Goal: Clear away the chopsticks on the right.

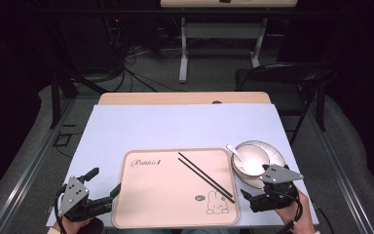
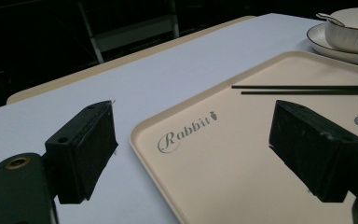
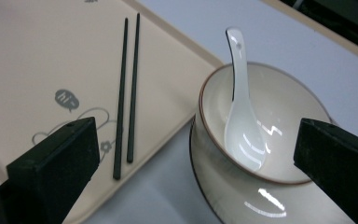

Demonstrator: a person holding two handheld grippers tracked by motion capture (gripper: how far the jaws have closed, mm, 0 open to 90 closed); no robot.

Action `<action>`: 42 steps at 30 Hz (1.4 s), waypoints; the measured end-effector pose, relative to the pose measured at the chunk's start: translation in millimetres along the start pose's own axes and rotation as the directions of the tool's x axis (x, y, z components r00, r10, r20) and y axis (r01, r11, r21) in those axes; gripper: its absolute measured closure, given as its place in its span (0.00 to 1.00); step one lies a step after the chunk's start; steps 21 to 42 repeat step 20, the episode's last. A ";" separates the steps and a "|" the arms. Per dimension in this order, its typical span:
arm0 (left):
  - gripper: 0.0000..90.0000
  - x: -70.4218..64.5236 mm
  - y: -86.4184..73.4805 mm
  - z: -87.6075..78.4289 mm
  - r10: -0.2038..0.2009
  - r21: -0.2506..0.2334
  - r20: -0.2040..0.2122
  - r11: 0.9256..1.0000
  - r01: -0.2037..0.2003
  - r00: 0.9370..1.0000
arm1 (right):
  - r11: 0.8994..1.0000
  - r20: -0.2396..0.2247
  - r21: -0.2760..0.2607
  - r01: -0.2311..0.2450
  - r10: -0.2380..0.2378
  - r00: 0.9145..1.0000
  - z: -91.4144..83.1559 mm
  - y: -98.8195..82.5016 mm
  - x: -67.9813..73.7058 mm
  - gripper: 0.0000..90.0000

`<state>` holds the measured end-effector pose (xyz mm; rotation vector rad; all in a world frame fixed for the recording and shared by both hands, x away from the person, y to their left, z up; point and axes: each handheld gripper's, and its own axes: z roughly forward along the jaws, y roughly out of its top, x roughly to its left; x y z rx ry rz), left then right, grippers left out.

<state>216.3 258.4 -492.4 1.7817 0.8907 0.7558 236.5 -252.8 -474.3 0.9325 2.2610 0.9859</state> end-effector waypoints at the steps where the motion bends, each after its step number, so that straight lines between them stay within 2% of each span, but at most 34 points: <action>1: 0.16 0.0 0.0 0.0 0.001 0.000 0.001 1.000 -0.001 1.000 | 1.000 0.016 -0.008 -0.005 0.005 1.000 -2.5 -5.3 0.7 0.00; 3: 0.16 0.0 0.1 0.2 -0.001 0.001 0.000 1.000 0.001 1.000 | 1.000 0.008 0.002 -0.026 0.026 1.000 -6.4 -13.6 0.3 0.00; 5: 0.16 0.2 0.2 0.3 0.005 0.004 0.000 1.000 -0.005 1.000 | 0.997 0.006 -0.024 -0.067 0.068 0.998 -12.0 -22.3 -0.5 0.00; 8: 0.16 0.1 0.2 0.1 0.007 0.005 0.000 1.000 -0.007 1.000 | 0.995 0.007 -0.041 -0.087 0.087 0.996 -13.8 -27.2 0.4 0.00; 9: 0.16 0.1 0.2 -0.1 0.003 0.005 0.000 1.000 -0.003 1.000 | 0.995 -0.005 -0.048 -0.091 0.091 0.996 -13.8 -29.6 1.0 0.00; 11: 0.16 0.2 0.2 0.1 0.001 0.005 0.002 1.000 -0.001 1.000 | 0.995 0.000 -0.042 -0.094 0.095 0.996 -12.7 -33.3 3.5 0.00; 13: 0.16 0.3 0.2 0.2 0.007 0.005 0.001 1.000 -0.007 1.000 | 0.994 -0.023 -0.027 -0.104 0.103 0.994 -10.6 -37.0 4.8 0.00; 14: 0.16 0.4 0.3 -0.1 0.008 0.007 0.003 1.000 -0.008 1.000 | 0.994 -0.023 -0.011 -0.105 0.104 0.994 -9.7 -37.6 5.7 0.00; 16: 0.16 0.4 0.2 0.3 0.001 0.004 0.002 1.000 -0.001 1.000 | 0.995 -0.027 -0.020 -0.094 0.093 0.995 -10.3 -37.7 6.9 0.00; 42: 0.16 0.4 0.5 0.5 0.008 0.009 0.002 1.000 -0.008 1.000 | 0.995 -0.030 -0.023 -0.102 0.101 0.994 -9.6 -38.2 5.5 0.00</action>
